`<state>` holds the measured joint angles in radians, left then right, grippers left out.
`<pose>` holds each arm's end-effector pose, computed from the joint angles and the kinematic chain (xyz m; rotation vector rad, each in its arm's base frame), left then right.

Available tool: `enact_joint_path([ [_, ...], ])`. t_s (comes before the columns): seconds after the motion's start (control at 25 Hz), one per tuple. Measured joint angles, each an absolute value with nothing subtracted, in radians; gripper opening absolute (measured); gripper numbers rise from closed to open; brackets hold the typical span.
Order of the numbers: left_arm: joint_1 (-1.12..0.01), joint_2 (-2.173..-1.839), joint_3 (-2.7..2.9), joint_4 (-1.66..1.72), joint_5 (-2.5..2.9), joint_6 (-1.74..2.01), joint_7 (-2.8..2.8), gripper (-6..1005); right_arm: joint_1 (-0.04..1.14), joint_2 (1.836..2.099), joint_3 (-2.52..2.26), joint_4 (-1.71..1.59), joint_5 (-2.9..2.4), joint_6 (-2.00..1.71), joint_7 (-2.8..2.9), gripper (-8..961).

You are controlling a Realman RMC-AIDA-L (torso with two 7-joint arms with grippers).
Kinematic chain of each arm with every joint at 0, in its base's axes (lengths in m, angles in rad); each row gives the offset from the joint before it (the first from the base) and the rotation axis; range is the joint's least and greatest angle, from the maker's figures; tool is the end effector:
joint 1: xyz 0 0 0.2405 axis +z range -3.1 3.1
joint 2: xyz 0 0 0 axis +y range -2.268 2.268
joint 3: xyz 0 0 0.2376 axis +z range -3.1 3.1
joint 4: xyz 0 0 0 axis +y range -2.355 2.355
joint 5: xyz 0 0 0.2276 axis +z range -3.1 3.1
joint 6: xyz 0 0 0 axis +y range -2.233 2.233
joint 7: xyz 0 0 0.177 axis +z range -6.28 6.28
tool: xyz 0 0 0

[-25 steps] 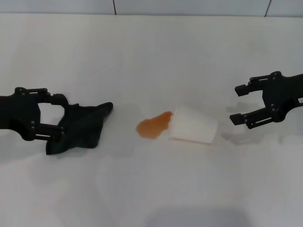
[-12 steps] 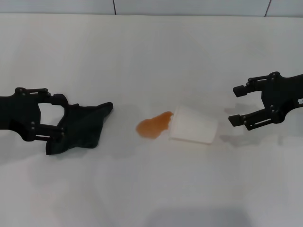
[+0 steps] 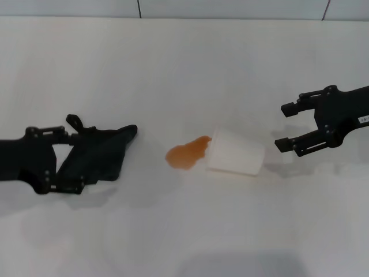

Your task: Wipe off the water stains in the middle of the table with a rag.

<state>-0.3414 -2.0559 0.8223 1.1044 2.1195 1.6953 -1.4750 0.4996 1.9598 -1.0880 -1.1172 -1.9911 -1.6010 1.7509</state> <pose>-0.2686 0.3144 0.0371 -2.8231 -0.4369 -0.2764 0.1959 0.3620 0.0287 -2.9180 0.4072 0.2340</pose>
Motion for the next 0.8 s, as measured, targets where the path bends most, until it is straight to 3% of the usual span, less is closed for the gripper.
enact_joint_path([
  [0.36,-0.279,-2.076,0.824,1.1,2.12,1.693,-1.418,874,0.551,1.998,-1.17,-1.28,-2.167,-1.631,1.968,843],
  [0.8,-0.279,-2.08,0.825,1.099,2.109,1.692,-1.382,874,0.645,2.012,-1.303,-1.226,-2.247,-1.539,2.106,844],
])
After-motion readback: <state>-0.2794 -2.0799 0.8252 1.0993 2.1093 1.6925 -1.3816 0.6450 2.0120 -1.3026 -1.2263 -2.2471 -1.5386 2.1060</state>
